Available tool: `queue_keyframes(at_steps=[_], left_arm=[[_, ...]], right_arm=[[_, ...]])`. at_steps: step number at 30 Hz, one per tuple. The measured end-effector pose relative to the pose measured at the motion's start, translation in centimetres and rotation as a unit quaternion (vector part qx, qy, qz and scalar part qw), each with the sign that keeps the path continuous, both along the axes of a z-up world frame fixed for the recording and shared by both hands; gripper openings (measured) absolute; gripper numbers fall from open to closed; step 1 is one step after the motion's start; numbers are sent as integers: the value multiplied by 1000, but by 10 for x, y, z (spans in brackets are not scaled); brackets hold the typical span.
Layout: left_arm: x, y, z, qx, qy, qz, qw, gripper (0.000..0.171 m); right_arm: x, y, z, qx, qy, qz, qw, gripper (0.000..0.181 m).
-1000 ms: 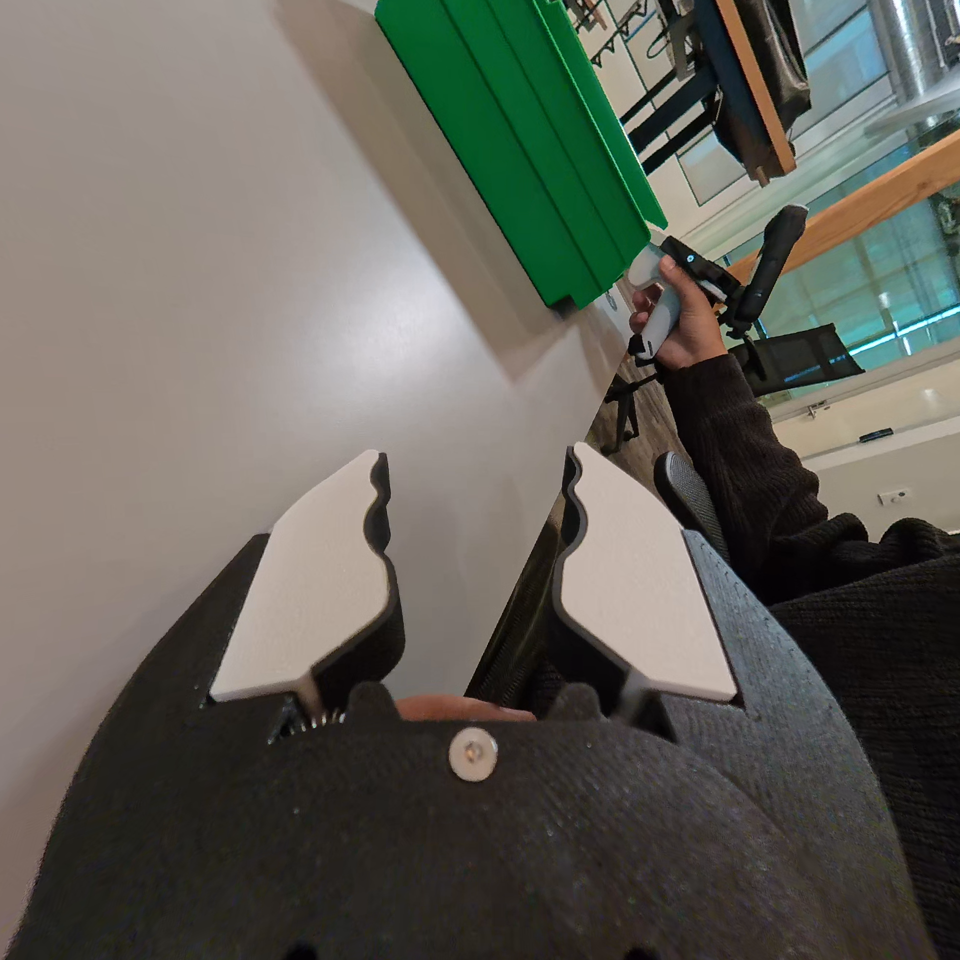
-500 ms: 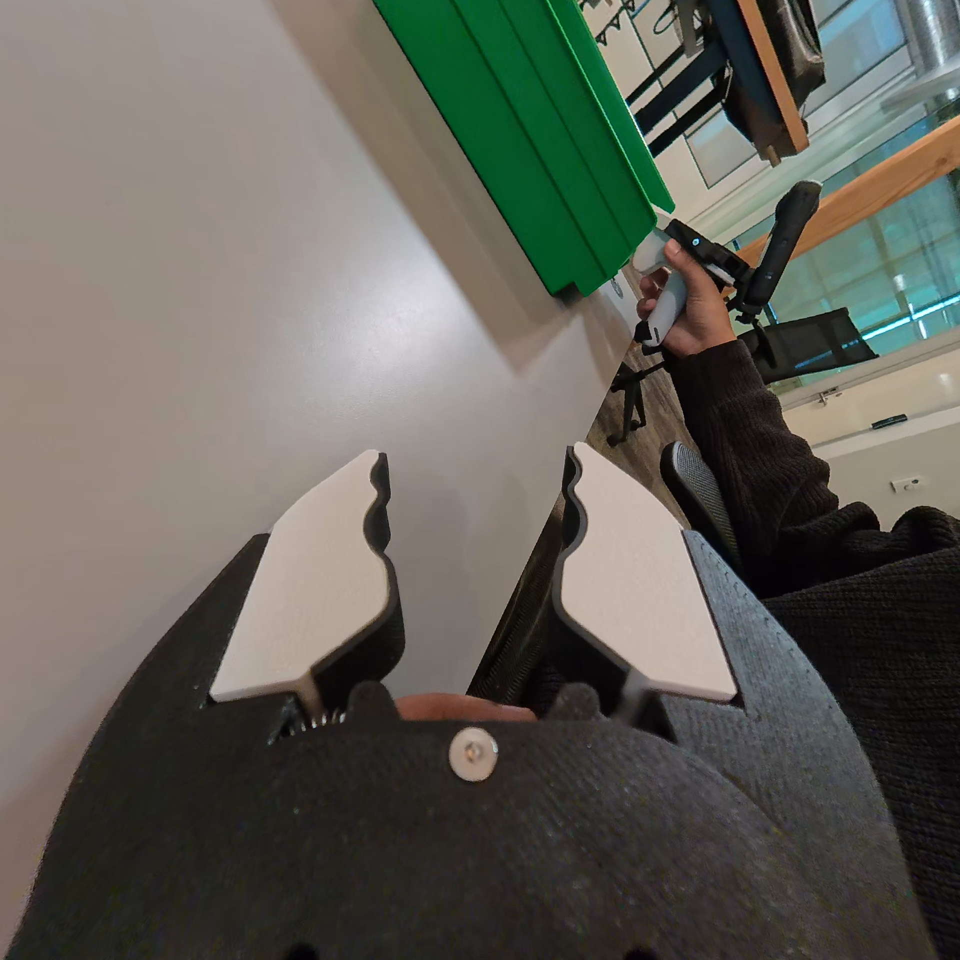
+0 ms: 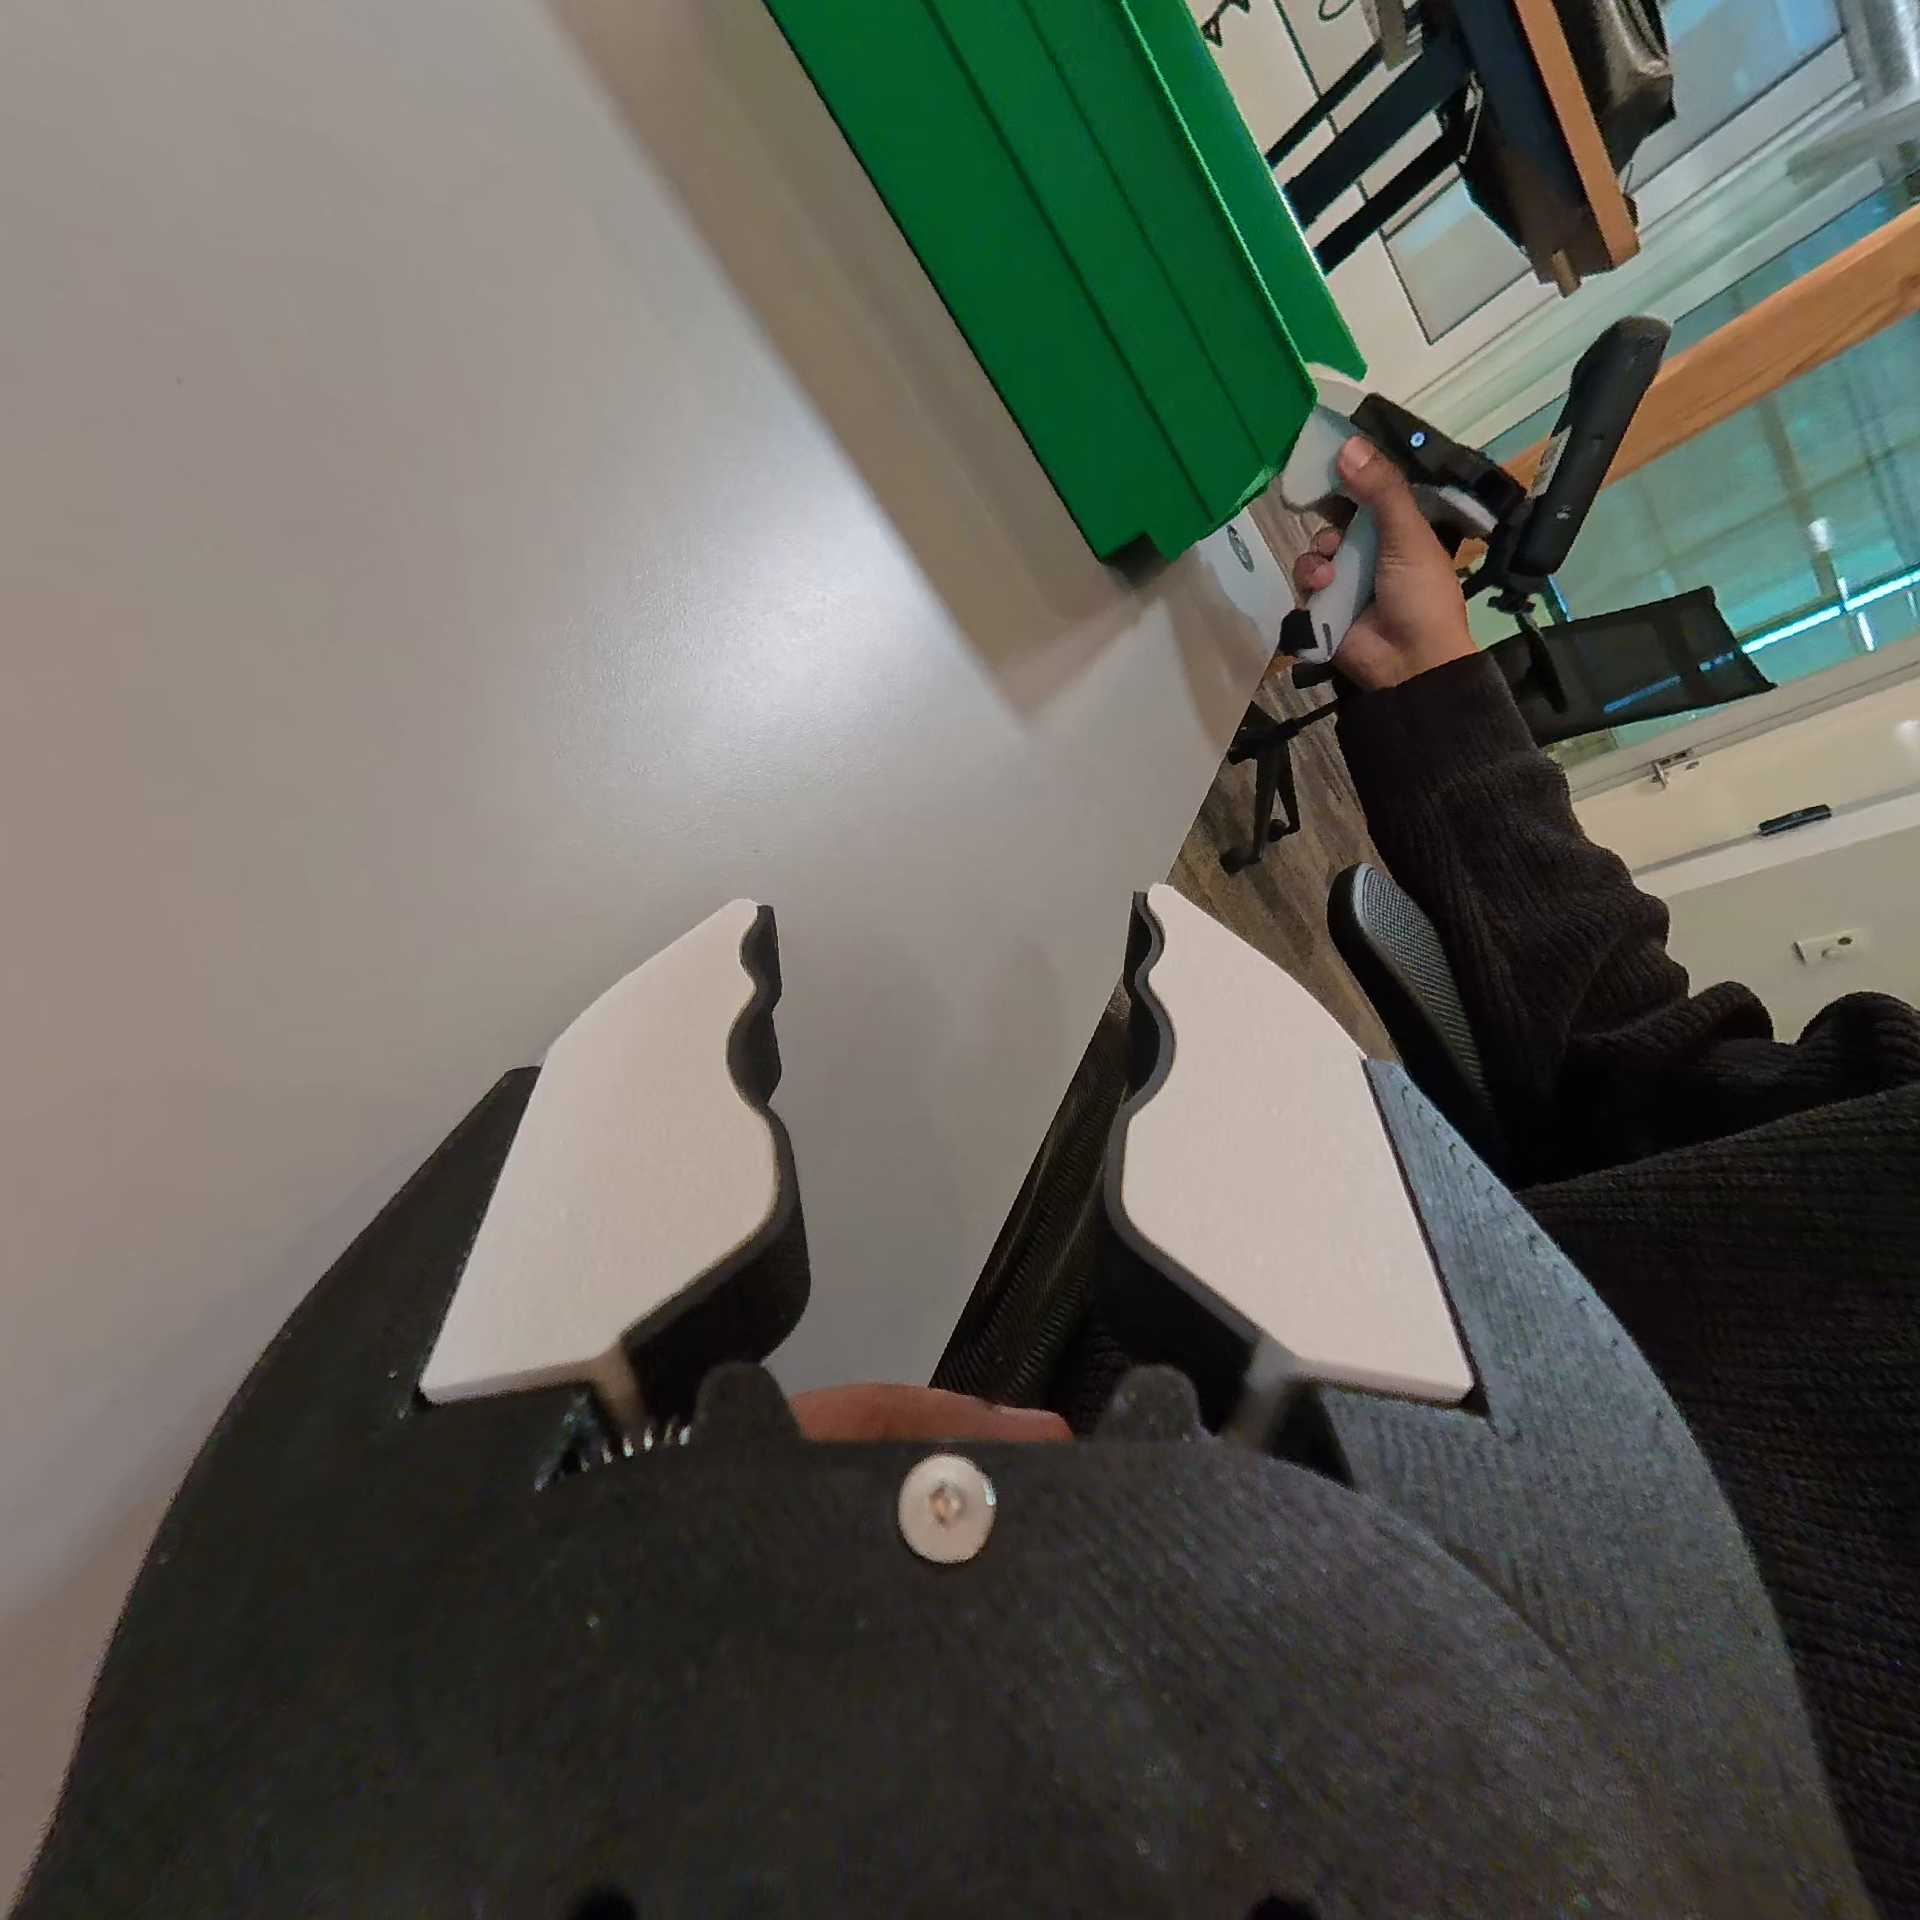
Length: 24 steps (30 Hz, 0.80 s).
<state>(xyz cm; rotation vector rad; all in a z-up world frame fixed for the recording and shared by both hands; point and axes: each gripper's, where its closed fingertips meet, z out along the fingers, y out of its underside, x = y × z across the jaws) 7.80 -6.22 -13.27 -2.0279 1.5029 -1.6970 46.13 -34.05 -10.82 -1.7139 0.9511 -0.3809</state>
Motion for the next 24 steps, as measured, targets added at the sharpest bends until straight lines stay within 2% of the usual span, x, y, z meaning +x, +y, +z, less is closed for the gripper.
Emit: queue_keyframes(at_steps=[12, 24], left_arm=[[0, -1, 0, 6, 0, -2, 1000, 65], [0, -2, 3, 1, -1, 1, 1000, 65]], right_arm=[[-5, 9, 18, 45, -2, -9, 999, 4], [-4, 5, -1, 29, 24, -15, 999, 6]])
